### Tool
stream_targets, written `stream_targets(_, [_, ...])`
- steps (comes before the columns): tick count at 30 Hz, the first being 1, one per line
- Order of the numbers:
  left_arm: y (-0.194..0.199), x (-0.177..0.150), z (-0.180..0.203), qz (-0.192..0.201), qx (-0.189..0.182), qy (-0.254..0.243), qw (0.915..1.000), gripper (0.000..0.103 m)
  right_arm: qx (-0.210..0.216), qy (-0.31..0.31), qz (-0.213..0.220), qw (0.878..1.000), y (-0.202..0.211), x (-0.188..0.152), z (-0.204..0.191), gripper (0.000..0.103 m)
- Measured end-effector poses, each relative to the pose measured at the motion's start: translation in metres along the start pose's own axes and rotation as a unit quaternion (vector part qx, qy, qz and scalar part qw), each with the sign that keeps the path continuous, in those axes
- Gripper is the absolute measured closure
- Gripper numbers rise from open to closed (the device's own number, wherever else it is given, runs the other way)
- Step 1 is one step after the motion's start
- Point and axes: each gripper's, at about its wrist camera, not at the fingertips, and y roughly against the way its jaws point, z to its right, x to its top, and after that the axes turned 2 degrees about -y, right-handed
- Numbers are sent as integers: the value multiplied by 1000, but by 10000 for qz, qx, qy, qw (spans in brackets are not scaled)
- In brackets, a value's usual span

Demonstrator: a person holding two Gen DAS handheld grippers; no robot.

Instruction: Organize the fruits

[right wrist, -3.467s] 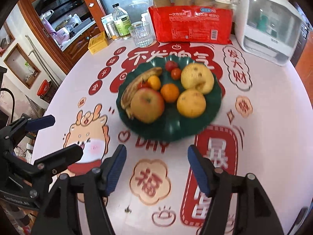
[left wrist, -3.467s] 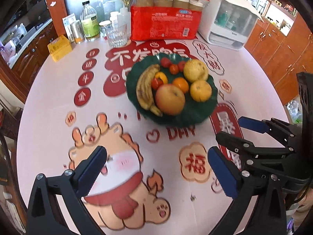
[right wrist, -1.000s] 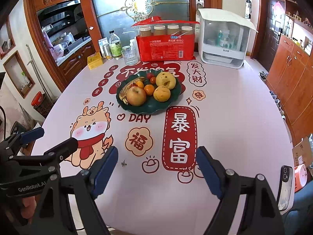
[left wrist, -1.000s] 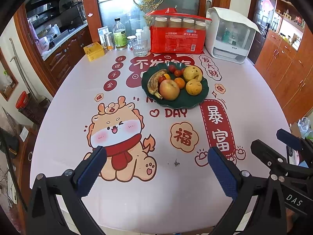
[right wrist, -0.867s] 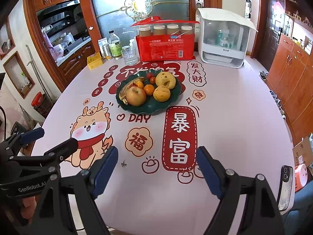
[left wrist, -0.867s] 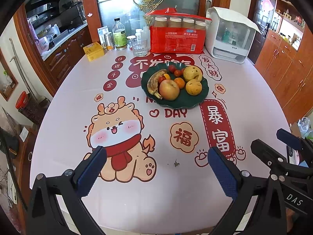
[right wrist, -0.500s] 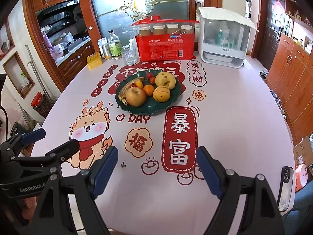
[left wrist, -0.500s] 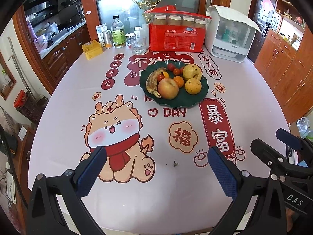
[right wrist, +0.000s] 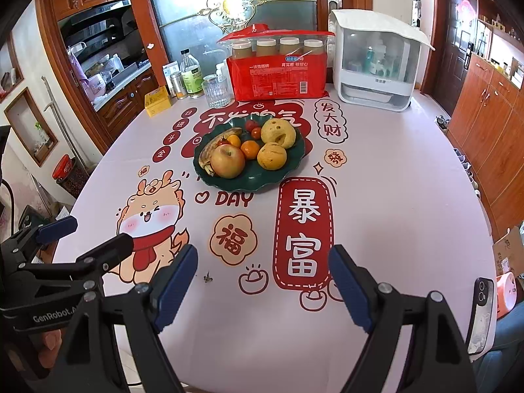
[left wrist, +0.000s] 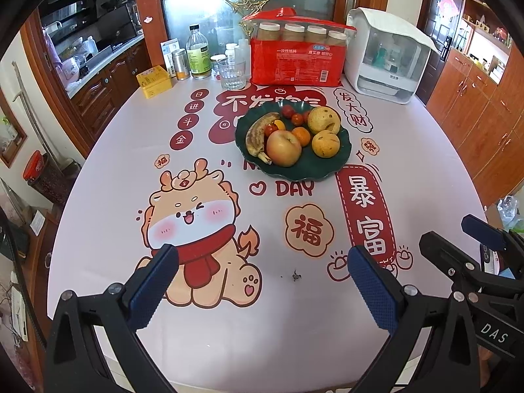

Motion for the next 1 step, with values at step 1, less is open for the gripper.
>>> stream_targets(1, [0, 0, -1, 5, 2, 6, 10000, 1, 0, -2, -2, 10000, 0, 0, 0, 21])
